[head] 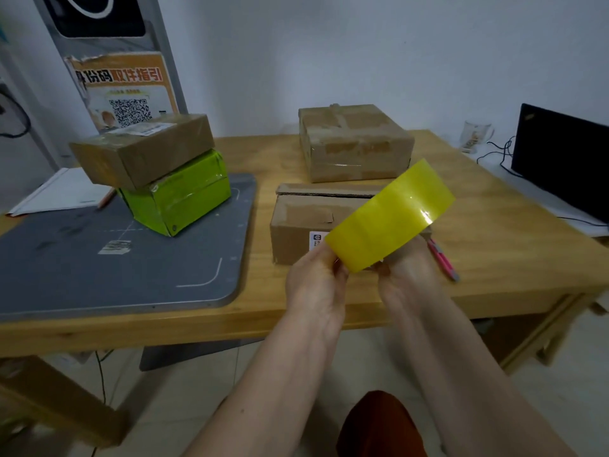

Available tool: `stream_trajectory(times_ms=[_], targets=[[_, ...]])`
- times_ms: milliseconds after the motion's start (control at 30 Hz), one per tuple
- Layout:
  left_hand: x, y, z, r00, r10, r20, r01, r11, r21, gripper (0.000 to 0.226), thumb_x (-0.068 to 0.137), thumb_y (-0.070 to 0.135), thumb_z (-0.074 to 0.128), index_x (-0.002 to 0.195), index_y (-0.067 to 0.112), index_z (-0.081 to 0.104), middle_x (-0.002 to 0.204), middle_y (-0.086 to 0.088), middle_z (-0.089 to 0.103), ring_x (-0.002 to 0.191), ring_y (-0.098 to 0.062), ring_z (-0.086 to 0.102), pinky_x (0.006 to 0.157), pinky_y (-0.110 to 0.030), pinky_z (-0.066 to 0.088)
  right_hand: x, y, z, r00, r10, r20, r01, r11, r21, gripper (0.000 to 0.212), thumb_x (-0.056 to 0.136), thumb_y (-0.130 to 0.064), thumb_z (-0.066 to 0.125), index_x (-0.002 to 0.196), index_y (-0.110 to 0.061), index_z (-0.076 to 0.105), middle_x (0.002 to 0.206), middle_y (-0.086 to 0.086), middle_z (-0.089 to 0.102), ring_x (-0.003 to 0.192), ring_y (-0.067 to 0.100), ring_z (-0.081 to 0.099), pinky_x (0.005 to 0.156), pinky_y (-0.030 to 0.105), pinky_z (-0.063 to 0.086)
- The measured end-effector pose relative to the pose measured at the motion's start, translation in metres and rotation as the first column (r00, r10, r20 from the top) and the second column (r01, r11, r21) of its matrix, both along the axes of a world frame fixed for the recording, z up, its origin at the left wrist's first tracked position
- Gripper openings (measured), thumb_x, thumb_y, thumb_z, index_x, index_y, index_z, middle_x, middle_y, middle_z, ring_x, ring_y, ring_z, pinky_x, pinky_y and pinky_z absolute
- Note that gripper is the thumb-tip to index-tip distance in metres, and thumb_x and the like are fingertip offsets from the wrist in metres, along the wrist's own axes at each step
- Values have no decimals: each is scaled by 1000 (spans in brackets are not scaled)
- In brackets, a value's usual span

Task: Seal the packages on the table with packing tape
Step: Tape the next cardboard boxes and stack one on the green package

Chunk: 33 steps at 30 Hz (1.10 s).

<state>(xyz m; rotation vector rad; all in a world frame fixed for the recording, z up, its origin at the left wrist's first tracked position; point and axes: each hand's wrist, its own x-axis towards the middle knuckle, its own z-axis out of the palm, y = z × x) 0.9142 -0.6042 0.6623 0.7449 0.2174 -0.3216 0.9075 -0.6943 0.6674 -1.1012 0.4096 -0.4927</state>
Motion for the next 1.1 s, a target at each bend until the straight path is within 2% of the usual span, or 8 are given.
stream_trajectory(times_ms=[167,300,467,633,700,833,1000,1100], targets=[[-5,-3,-3,998,-33,-49,42,977,210,28,88,-9,53,72,8,69,69,-11,67,58,-18,65,50,-25,53,-12,-3,-8,997,-68,32,69,997,-17,19,81,-3,65,69,-17,59,54,-7,61,64,18,55,66,34,43],[-7,8,-4,992,-127,24,115,954,277,47,92,-8,50,55,11,72,67,-9,69,54,-16,65,48,-25,54,-24,-12,-2,994,-103,32,106,987,-117,13,65,-16,65,77,-20,61,55,-14,63,56,3,62,61,25,50],[-15,14,4,966,-256,46,234,934,271,19,91,4,62,82,7,78,82,-13,74,66,-21,68,60,-32,56,-40,-26,-1,972,164,168,-139,979,-150,44,82,-15,64,126,-17,54,119,6,66,102,18,65,82,39,54],[-18,0,0,994,-95,53,76,955,288,44,92,-8,53,56,13,70,63,-7,64,57,-16,57,48,-22,48,-36,-21,-3,981,-191,35,192,981,-39,43,87,8,56,128,3,46,108,10,55,108,33,59,92,47,48],[-1,11,2,1000,-13,27,3,941,338,27,92,-2,58,72,7,71,66,-5,64,55,-12,54,48,-20,46,-35,-34,2,951,-309,-8,308,951,-34,35,85,9,56,115,-8,55,109,3,55,110,26,62,99,50,49],[37,29,10,992,-36,119,-19,904,428,12,94,6,61,89,2,71,60,1,59,48,-6,51,53,-20,48,-28,-66,14,904,-421,77,428,886,-180,26,81,7,62,101,-9,70,89,4,71,84,18,72,79,46,60],[75,18,19,958,-97,271,-119,724,679,17,84,17,75,68,14,71,50,7,56,48,-8,50,60,-26,50,-1,-71,24,889,-431,157,458,842,-283,26,80,8,61,99,-8,70,76,-6,69,62,-3,65,55,15,48],[91,11,16,902,-173,396,-267,495,826,24,86,19,72,63,25,70,55,13,61,56,-3,56,61,-20,44,18,-75,30,891,-437,120,450,819,-356,30,80,6,62,96,-19,66,87,4,71,68,6,65,57,16,49]])
